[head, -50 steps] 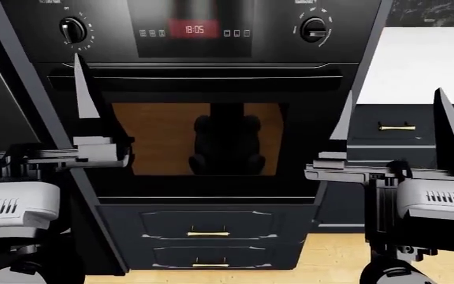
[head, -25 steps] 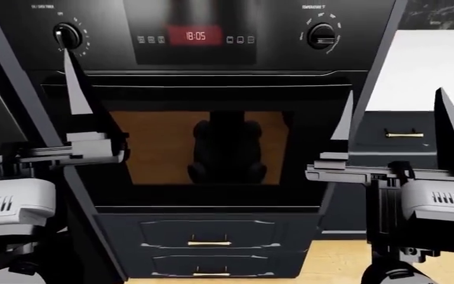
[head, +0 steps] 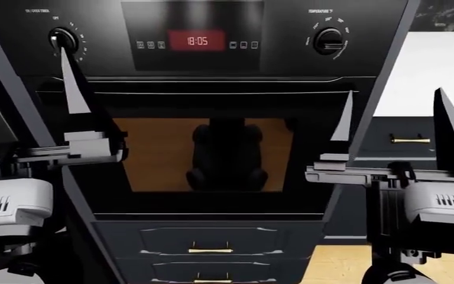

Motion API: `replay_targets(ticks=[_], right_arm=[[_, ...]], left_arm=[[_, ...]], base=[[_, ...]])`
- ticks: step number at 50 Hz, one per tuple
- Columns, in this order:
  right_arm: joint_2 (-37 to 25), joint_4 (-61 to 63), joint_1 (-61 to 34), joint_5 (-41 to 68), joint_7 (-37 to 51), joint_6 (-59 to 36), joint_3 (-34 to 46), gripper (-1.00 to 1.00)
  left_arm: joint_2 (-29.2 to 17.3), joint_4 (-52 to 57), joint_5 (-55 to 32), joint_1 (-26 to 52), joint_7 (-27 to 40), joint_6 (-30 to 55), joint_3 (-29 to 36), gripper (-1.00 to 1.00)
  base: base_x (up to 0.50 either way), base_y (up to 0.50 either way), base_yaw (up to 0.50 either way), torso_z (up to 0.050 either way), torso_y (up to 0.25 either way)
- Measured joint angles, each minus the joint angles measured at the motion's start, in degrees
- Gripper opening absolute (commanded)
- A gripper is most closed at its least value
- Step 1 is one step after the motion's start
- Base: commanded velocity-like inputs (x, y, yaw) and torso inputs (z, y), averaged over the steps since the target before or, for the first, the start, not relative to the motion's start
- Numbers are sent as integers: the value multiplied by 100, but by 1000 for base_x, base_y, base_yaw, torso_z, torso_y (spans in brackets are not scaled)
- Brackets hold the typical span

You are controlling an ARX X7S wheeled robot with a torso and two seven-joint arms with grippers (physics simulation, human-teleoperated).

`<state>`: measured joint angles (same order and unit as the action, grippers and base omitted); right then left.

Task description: Preheat the oven by turning the temperature knob.

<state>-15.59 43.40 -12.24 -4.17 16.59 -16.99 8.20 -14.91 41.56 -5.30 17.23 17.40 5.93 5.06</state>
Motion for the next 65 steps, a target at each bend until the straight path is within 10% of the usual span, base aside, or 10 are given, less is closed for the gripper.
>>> replay_targets(ticks=[65], right_arm=[[-698,-645,-1347,-2347,-454,-1953,1606,100]], left_arm=[[-159,98,-169,66,192,139,48,100]], base=[[21,0,0,0,0]])
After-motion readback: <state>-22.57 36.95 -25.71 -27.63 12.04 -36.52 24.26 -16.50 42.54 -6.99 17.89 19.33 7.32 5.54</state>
